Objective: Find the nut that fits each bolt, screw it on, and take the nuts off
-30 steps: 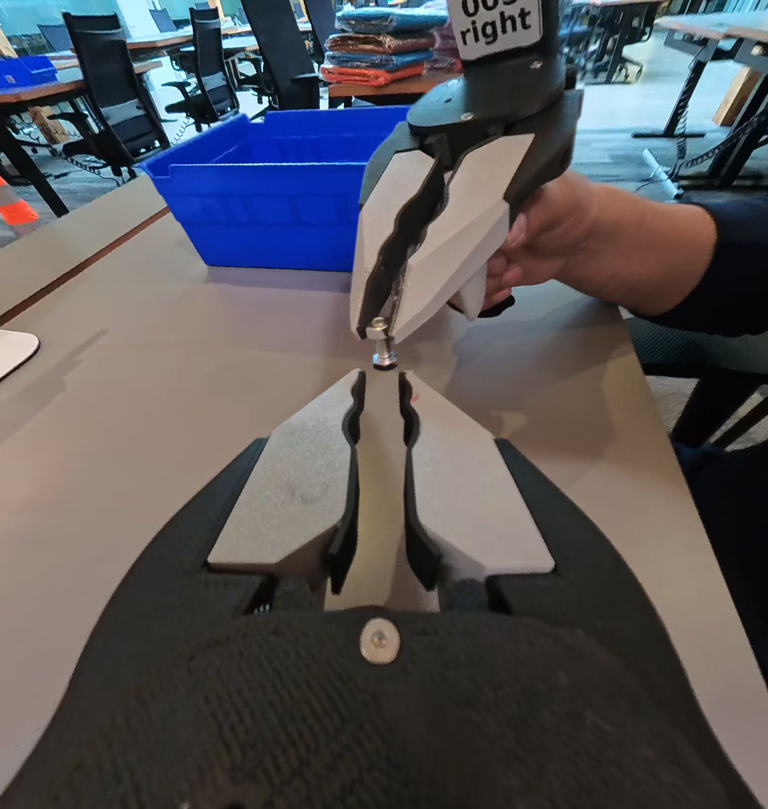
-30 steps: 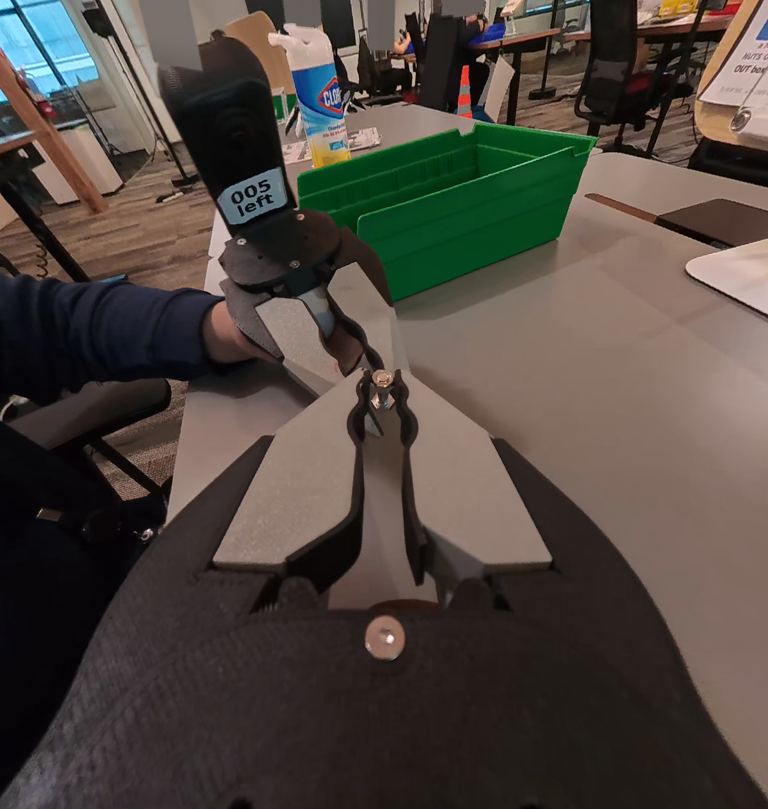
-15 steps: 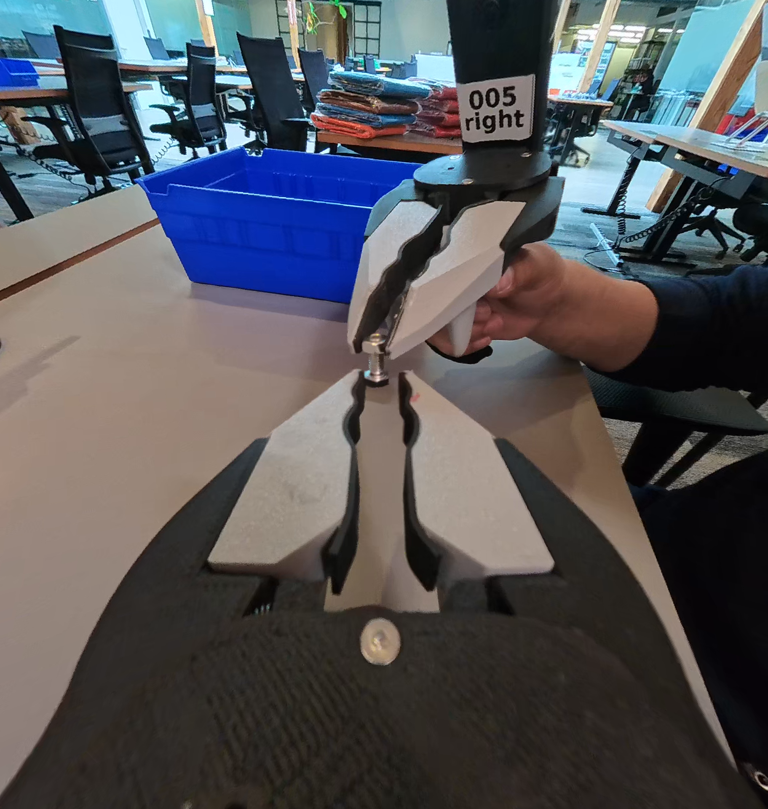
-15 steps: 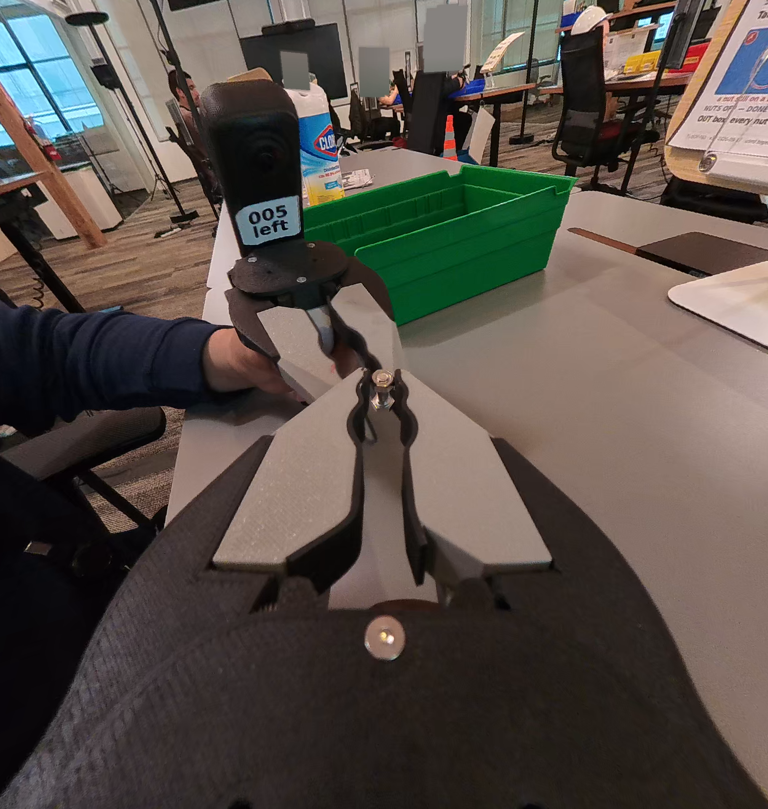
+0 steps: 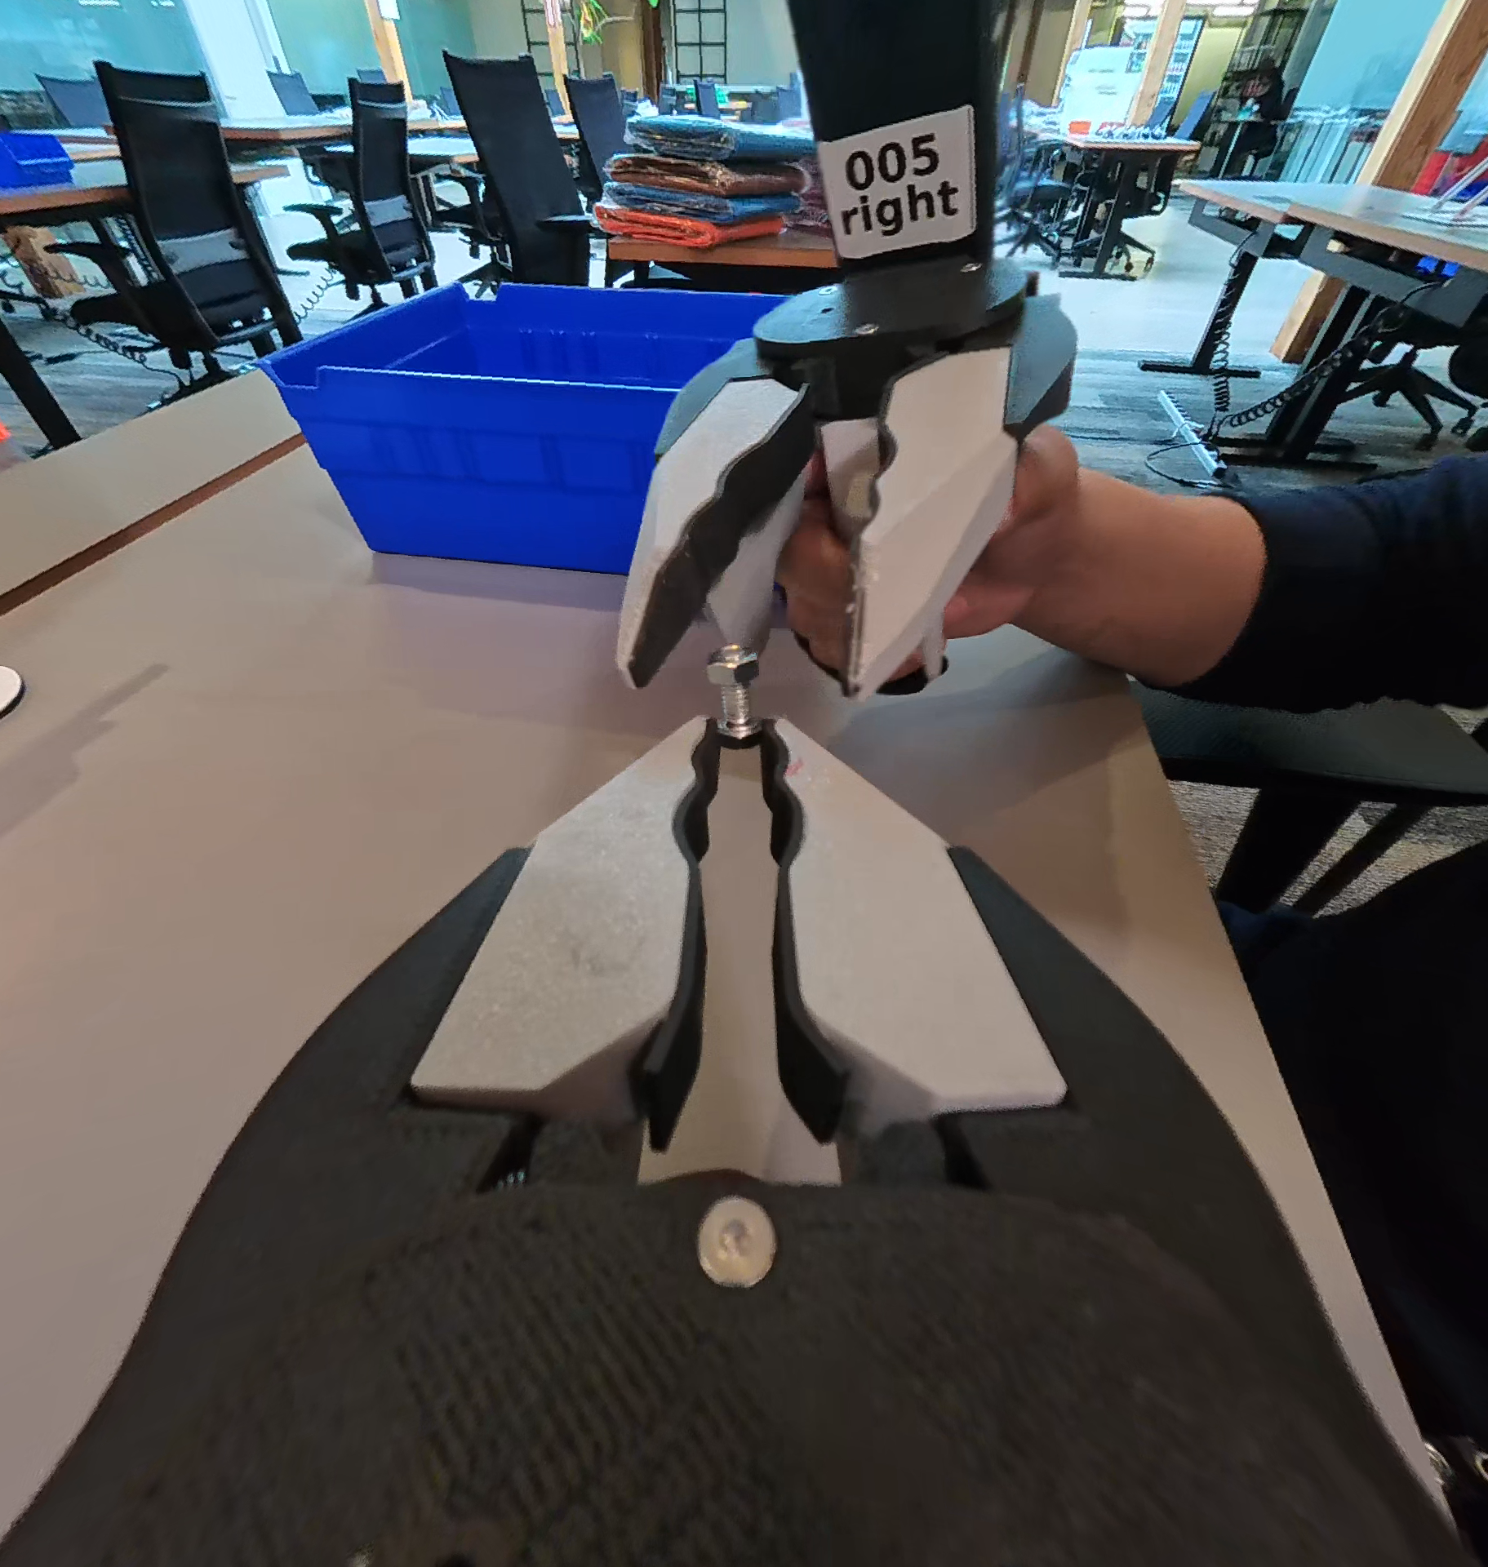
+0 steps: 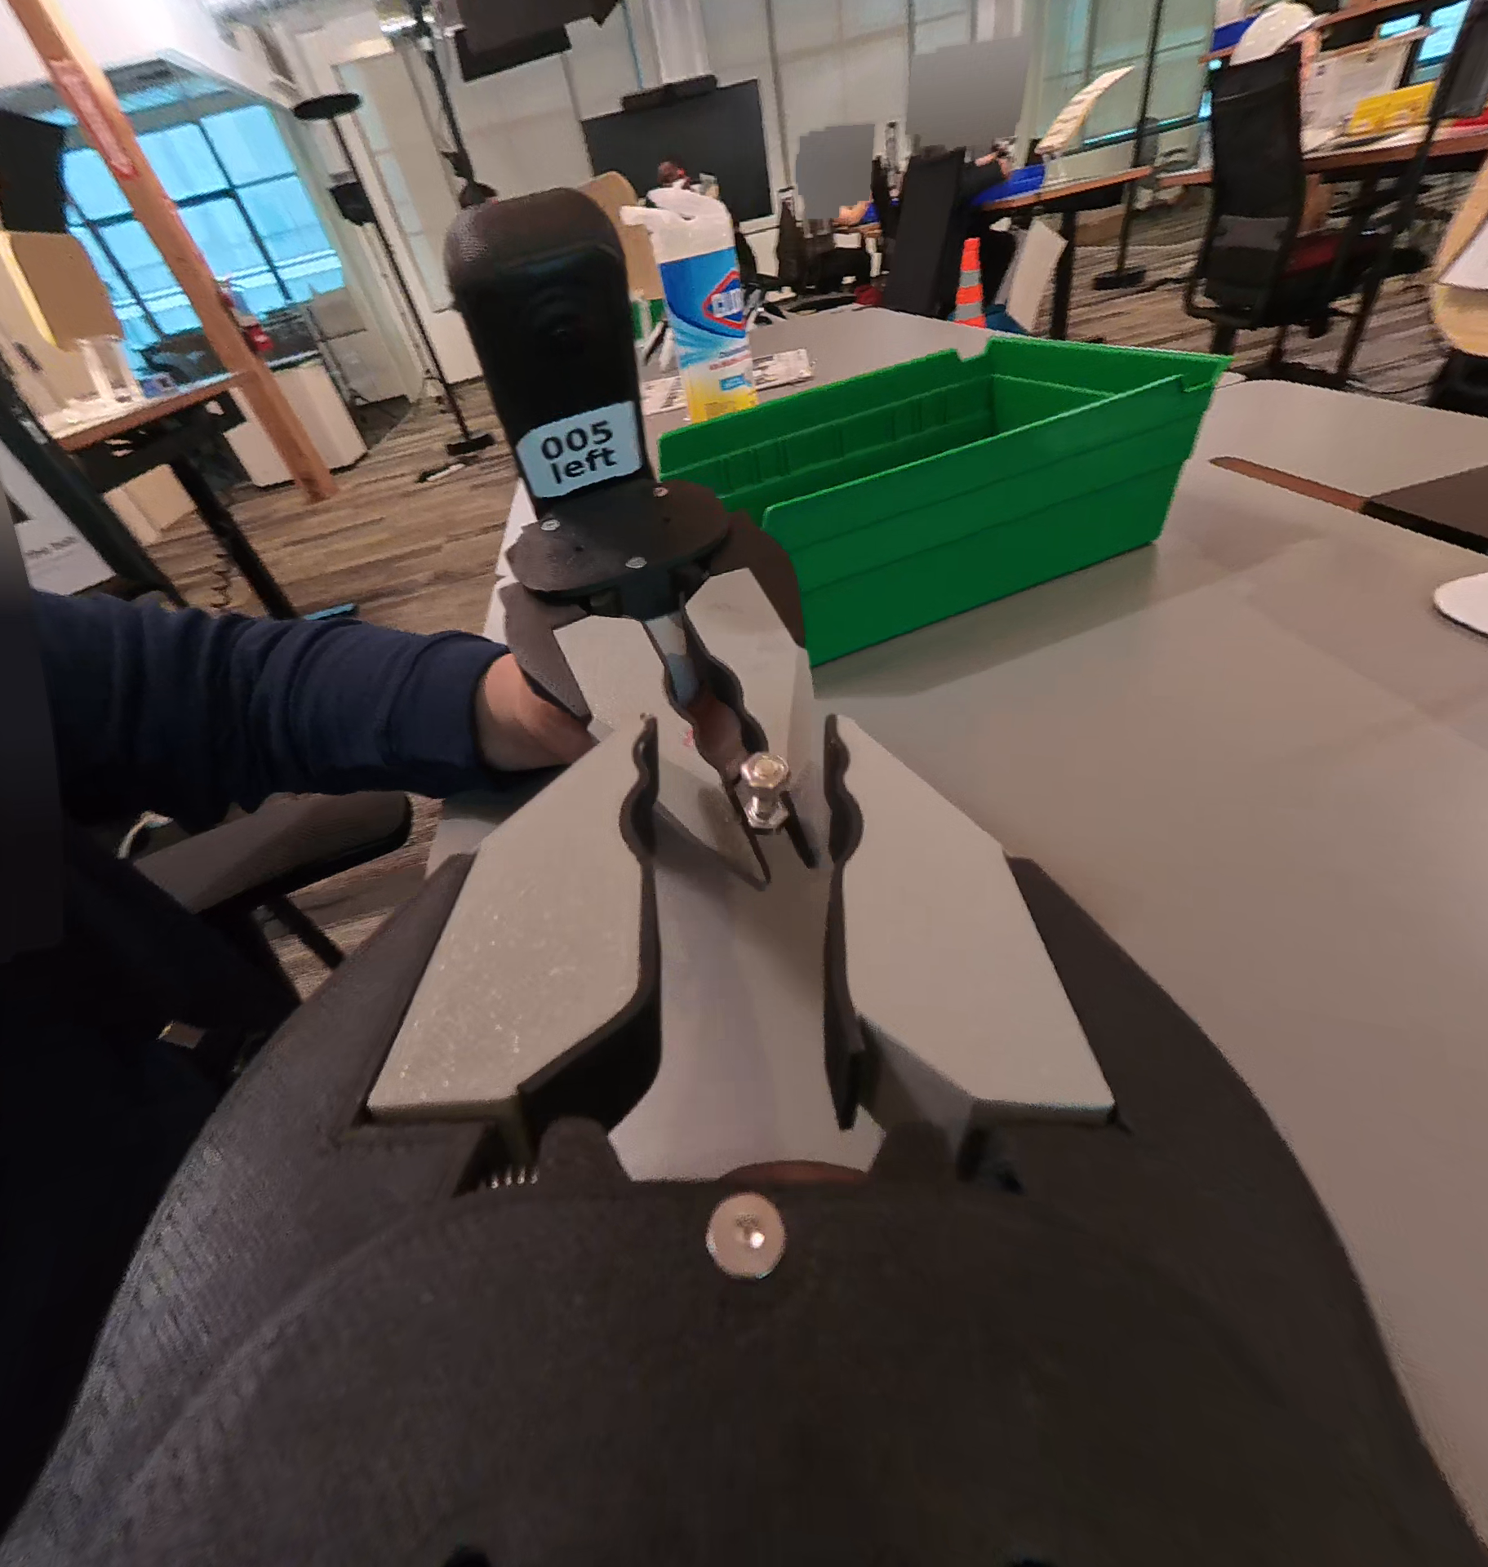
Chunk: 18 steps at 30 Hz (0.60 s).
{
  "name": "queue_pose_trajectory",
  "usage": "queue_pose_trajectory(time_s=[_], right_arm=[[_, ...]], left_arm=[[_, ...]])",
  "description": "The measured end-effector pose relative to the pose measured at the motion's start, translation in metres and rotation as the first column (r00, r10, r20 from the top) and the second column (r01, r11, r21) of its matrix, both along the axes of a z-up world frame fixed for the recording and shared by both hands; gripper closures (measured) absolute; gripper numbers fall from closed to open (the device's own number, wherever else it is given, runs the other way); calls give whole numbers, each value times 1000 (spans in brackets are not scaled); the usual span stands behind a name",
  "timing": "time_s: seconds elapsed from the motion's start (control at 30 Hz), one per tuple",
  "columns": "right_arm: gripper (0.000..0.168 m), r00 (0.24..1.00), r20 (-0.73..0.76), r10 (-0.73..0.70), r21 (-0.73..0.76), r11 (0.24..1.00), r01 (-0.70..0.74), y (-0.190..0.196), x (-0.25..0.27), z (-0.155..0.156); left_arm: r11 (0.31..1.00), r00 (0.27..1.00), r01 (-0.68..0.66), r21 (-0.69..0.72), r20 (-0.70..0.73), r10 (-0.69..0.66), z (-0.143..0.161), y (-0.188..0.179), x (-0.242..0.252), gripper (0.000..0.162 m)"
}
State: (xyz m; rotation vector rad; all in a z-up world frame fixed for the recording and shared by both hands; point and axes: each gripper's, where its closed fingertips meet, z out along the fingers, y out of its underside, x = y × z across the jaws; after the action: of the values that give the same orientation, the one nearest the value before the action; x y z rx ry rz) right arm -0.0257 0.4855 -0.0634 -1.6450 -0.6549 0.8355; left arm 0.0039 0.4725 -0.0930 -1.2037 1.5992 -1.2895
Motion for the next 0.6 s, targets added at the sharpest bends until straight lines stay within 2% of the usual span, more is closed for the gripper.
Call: queue_pose_trajectory(time_s=[0.13,0.23,0.27,0.3,0.37,0.4,0.5,0.6], right_arm=[[132,997,11,77,-9,997,-77,-5,-11,1],[123,999,5,44,5,999,-44,-6,-8,4],[125,1000,6,29,2,1000,-29,-10,-3,3],[146,998,-2,58,-1,998,-58,-21,-2,3],[157,997,-23,80,29,996,-79,-40,2,8],[157,999,-9,43,47,998,-43,-41,7,8],[138,998,28,-62,46,997,61,-21,18,7],[134,999,-23,-27,8,1000,28,0,4,12]], left_arm=[[1000,1000,10,-17,24,-9,6,-1,-1,155],[998,998,-29,-49,45,32,12,8,-3,155],[997,997,-49,-67,51,53,14,13,-4,155],[994,996,-65,-86,57,70,16,19,-5,155],[991,995,-73,-113,62,81,18,24,-8,155],[991,995,-67,-115,69,75,20,24,-9,155],[994,997,-32,-101,72,40,19,13,-6,155],[998,998,-6,-67,57,9,15,3,-3,155]])
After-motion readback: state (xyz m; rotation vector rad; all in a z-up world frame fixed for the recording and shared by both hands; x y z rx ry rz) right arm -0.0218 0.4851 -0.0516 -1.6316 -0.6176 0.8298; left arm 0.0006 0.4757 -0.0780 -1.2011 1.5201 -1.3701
